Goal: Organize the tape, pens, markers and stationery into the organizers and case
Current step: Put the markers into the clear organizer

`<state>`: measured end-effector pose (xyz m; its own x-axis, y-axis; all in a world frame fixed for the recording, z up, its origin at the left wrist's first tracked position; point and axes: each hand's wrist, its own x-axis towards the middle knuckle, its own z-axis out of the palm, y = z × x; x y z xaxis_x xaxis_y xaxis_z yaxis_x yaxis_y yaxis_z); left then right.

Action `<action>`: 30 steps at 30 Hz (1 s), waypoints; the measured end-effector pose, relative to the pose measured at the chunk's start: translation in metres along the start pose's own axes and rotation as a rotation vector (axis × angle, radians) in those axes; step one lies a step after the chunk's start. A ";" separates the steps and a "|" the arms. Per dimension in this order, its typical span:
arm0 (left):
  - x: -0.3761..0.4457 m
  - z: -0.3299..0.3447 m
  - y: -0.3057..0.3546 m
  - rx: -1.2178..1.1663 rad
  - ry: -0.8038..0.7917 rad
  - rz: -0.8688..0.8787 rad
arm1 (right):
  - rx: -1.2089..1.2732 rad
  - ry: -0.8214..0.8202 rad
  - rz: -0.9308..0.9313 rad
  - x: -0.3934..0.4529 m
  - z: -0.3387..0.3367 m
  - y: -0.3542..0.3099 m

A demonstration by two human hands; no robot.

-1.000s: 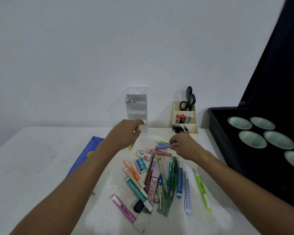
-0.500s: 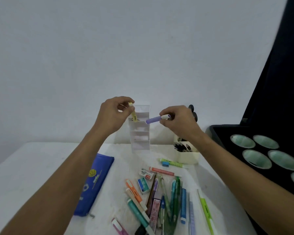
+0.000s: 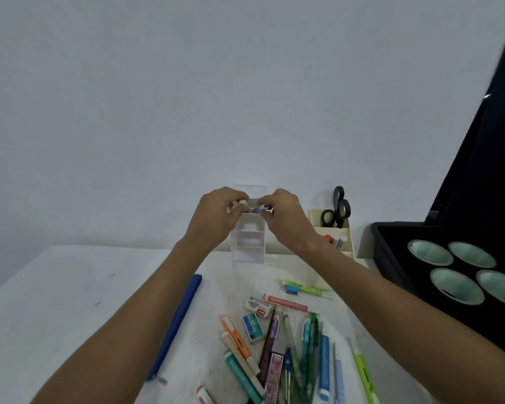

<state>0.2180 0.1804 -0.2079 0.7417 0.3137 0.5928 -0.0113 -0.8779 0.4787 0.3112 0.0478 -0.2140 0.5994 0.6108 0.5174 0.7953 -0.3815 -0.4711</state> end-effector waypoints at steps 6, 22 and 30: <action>0.001 0.011 -0.001 0.118 -0.058 0.029 | -0.050 -0.038 -0.061 0.005 0.015 0.001; -0.038 0.027 -0.003 0.096 -0.012 -0.002 | 0.023 -0.039 0.043 -0.038 0.003 0.018; -0.070 0.061 0.010 0.091 -0.392 0.057 | -0.085 -0.299 0.259 -0.108 -0.022 0.061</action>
<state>0.2063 0.1279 -0.2843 0.9414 0.1177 0.3161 -0.0129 -0.9238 0.3826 0.2968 -0.0571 -0.2828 0.7380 0.6572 0.1529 0.6337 -0.5973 -0.4915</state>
